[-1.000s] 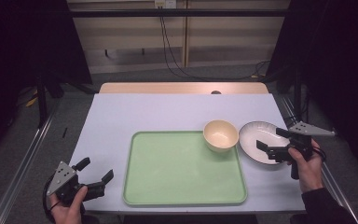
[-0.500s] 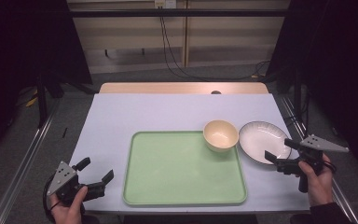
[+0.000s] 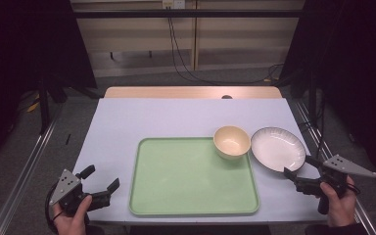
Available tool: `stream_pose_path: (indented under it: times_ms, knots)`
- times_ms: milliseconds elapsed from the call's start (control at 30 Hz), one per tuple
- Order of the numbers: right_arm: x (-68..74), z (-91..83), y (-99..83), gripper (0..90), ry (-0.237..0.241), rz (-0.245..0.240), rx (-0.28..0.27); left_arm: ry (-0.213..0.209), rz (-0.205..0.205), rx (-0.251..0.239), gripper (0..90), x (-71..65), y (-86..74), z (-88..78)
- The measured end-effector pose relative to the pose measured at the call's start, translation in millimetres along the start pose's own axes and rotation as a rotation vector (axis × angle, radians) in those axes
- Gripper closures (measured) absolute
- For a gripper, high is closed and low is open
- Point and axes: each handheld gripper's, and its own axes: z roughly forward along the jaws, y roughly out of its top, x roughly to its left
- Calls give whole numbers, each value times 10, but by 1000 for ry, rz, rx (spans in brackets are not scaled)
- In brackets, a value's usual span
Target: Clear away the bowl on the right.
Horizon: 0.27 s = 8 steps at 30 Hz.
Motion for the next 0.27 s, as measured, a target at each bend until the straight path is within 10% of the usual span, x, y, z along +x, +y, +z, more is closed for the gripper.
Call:
stream_pose_path:
  times_ms: [267]
  knots:
    - [46,69,-43,31,24,-30,36,5,-2,2,19,0,2,11]
